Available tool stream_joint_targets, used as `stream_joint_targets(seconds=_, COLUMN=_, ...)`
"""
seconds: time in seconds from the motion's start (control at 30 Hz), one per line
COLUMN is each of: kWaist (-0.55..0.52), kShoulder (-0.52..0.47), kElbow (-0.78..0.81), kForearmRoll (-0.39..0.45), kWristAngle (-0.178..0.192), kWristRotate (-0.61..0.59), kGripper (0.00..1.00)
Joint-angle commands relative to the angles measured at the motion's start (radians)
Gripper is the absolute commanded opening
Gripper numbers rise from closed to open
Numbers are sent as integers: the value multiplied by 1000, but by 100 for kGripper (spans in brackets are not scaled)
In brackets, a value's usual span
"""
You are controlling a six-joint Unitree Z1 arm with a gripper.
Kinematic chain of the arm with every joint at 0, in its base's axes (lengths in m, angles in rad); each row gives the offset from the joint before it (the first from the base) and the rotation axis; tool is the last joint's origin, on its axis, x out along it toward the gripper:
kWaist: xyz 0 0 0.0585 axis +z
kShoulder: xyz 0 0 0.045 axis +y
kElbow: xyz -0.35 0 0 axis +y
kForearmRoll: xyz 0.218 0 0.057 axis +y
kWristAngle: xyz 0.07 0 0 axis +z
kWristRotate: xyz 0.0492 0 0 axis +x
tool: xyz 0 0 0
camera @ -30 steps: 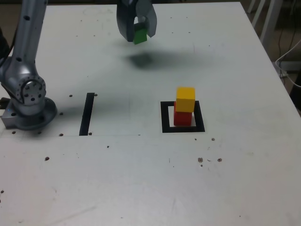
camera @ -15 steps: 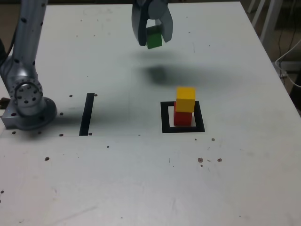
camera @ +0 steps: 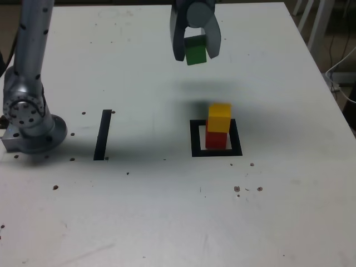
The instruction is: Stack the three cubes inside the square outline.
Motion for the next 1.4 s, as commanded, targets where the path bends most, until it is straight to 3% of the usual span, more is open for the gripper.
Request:
stream_joint_targets(seconds=0.0, kWaist=-28, kShoulder=-6, kElbow=-12, kForearmRoll=19, kWristAngle=-2, kWristRotate=-9, kGripper=30)
stream_joint_targets(seconds=0.63, kWaist=-261, kShoulder=47, kElbow=-87, kForearmRoll=58, kWristAngle=2, kWristRotate=-43, kGripper=30)
stream_joint_targets(seconds=1.37, kWaist=-341, kShoulder=96, kElbow=-89, kForearmRoll=50, kWristAngle=-5, kWristRotate=-99, kGripper=30)
